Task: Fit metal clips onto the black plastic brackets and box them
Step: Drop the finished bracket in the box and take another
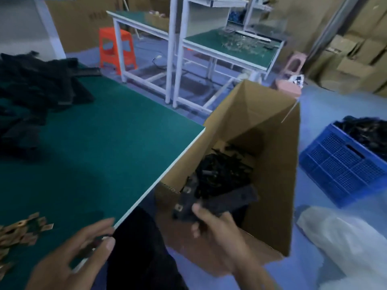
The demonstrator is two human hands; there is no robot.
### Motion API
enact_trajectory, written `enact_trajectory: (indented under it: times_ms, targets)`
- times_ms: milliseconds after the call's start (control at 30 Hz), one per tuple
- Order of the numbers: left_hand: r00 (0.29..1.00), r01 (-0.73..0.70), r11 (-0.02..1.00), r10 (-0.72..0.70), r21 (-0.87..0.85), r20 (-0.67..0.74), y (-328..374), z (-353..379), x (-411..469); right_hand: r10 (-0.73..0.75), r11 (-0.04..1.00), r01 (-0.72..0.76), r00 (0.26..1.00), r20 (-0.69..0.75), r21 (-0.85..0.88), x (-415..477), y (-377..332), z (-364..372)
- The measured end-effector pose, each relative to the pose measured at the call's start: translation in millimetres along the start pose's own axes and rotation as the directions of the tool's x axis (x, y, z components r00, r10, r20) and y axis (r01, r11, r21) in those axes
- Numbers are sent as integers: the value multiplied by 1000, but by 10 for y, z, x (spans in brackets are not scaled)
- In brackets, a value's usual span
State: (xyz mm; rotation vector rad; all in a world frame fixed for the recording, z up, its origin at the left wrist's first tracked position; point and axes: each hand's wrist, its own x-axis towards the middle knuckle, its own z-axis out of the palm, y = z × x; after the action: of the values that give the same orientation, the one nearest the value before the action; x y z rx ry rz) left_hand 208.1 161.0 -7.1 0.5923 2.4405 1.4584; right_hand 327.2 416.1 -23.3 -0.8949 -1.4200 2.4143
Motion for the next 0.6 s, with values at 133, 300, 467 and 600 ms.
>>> enact_trajectory:
  times_ms: [133,300,467,600]
  targets:
    - [998,44,999,-44,-10,37,42,15,-33,-109,954,194,935,-336,229,671,-710,-546]
    - [988,150,984,-148,-95,31,28,-87,-87,-55,988,109,910,-412,109,1116,-755,-412]
    - [956,250,957,-268,-144,-123,-96,-407,-268,-246,945,233,969,-31,-231,1235,-390,771]
    - [913,254,963,-270,-92,-305,-268,-703,-498,-240,810,375,914,328,-452,1249,-192,1796]
